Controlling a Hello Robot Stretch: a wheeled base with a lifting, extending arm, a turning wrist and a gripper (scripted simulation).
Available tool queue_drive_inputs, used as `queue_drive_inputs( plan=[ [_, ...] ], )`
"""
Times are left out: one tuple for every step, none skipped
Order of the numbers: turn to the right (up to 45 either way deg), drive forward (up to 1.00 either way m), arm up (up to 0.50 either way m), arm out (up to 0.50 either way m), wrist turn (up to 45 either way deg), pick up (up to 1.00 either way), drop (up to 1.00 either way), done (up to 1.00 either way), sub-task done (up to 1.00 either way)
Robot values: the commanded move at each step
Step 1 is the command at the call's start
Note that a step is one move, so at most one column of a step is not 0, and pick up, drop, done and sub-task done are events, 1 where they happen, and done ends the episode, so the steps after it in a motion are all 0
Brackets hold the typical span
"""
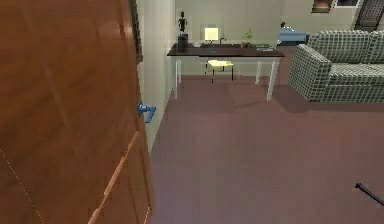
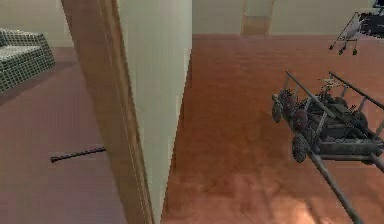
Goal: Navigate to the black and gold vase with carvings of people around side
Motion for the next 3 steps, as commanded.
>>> queue_drive_inputs(
  plan=[
    [0.0, 0.45, 0.0, 0.0, 0.0, 0.0, 0.0, 0.0, 0.0],
    [45.0, 0.0, 0.0, 0.0, 0.0, 0.0, 0.0, 0.0, 0.0],
    [0.0, 1.0, 0.0, 0.0, 0.0, 0.0, 0.0, 0.0, 0.0]
  ],
)
